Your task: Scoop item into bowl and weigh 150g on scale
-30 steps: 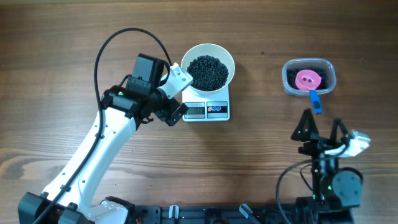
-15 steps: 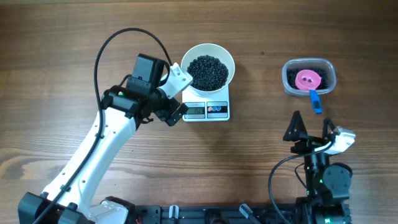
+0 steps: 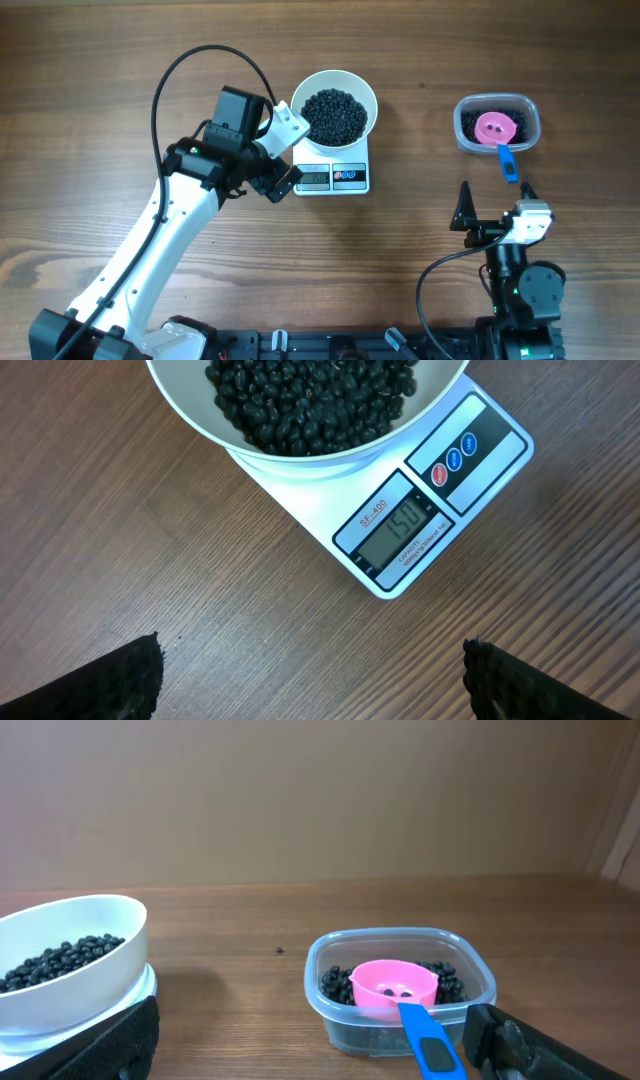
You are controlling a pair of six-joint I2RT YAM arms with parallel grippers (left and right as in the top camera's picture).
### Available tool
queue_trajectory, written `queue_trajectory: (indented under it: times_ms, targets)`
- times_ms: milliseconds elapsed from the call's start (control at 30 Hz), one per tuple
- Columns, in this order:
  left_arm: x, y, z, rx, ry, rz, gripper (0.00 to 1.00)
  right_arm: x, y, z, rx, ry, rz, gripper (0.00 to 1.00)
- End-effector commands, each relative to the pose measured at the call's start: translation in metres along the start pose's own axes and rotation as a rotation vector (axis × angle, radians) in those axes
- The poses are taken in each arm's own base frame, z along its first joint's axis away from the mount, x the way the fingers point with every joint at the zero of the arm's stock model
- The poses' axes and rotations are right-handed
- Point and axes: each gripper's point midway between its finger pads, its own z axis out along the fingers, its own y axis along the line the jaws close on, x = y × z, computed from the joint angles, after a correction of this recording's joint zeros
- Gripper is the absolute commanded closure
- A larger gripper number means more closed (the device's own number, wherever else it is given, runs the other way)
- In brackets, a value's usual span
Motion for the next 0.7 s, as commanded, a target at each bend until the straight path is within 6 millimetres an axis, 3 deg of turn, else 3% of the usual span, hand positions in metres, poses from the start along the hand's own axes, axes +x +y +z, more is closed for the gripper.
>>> queue_trajectory:
  times_ms: [0, 667]
  targets:
    - [-0.0005, -0.0015, -0.0019, 0.010, -0.011, 0.017, 0.00, 0.0060, 0.0042, 0.0013, -0.022, 0.013, -0.033, 0.00]
    - [0.0013, -0.0051, -0.0028, 0.027, -0.006, 0.015, 0.00, 0.0060, 0.0043, 0.0013, -0.023, 0.013, -0.033, 0.00]
